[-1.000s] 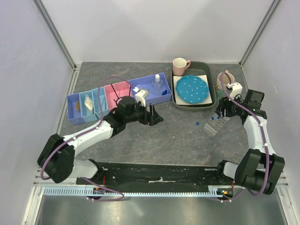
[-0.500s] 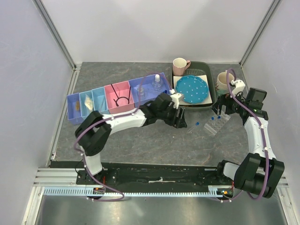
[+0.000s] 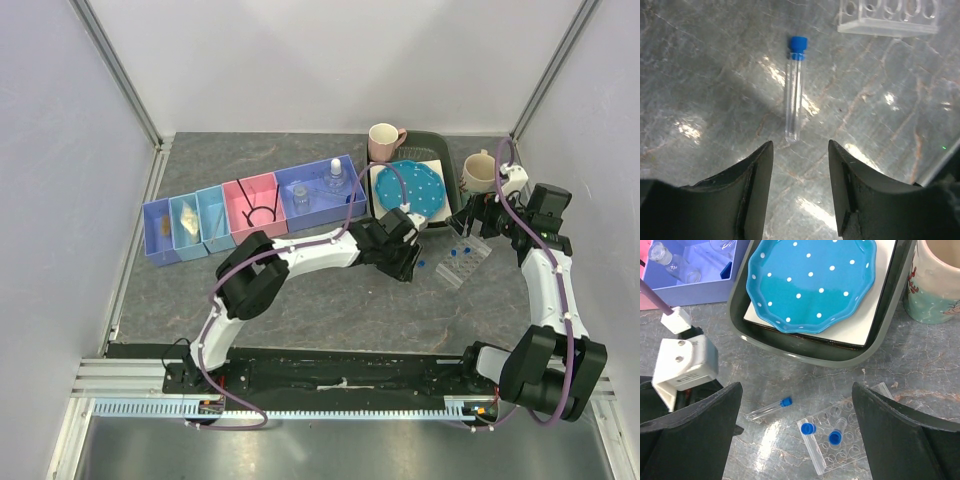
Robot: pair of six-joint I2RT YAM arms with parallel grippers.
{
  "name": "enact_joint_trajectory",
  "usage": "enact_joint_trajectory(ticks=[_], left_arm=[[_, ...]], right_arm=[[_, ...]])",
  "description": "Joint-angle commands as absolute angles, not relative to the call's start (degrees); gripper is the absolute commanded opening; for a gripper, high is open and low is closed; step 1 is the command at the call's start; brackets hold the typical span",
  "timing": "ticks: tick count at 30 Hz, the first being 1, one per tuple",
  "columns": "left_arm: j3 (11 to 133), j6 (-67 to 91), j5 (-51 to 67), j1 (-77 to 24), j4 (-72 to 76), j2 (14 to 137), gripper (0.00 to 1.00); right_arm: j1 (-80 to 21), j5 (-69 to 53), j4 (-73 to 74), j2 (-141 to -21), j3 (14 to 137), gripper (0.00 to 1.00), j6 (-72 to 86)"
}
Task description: Organize the chemistry lab equipment
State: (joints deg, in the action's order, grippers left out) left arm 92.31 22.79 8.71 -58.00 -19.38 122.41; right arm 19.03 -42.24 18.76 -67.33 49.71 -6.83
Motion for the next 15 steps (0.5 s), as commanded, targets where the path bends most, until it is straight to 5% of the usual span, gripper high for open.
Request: enact_joint_trajectory(ticks=[1, 15], left_arm=[[98.61, 18.90, 3.61, -59.06, -24.43, 125.76, 0.53], [111.09, 14.50, -3.16, -61.26, -32.78, 133.85, 0.41]], right_arm=[[19.16, -43.16, 16.26, -67.94, 51.06, 0.98, -4.83], [19.16, -42.10, 14.94, -67.94, 50.54, 0.98, -2.46]])
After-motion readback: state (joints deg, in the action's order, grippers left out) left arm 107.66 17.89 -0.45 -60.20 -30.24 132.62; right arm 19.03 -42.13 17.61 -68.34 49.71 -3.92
